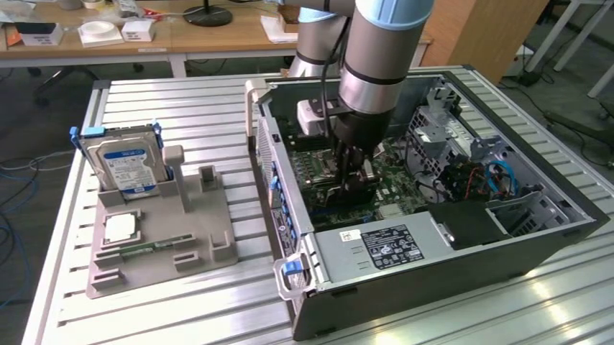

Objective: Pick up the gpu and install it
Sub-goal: 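Insert the gpu into the slot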

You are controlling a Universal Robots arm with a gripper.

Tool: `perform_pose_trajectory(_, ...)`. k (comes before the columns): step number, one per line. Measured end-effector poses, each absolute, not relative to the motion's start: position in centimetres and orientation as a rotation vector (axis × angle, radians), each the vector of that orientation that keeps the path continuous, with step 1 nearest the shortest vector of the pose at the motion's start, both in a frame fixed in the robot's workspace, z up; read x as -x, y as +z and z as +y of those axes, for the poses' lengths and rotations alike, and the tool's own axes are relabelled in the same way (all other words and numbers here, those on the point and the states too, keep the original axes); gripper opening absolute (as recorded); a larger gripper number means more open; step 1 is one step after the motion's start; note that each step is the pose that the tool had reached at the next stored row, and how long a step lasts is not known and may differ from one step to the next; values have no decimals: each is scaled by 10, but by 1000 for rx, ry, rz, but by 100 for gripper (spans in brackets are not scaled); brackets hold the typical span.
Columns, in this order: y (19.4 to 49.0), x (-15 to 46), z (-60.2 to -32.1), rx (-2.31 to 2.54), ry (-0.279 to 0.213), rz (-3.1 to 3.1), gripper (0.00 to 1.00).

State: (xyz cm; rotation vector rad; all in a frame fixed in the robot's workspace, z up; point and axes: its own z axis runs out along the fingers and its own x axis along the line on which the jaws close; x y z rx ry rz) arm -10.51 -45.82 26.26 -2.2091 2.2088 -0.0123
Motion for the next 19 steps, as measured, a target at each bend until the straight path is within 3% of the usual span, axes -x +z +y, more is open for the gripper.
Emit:
perform_pose_trajectory(7,276,105,-458,2209,-12,2209,33)
perform_pose_trajectory(13,276,105,-458,2209,-12,2209,13)
perform_pose_trajectory(19,277,105,-458,2209,-11,2209,10)
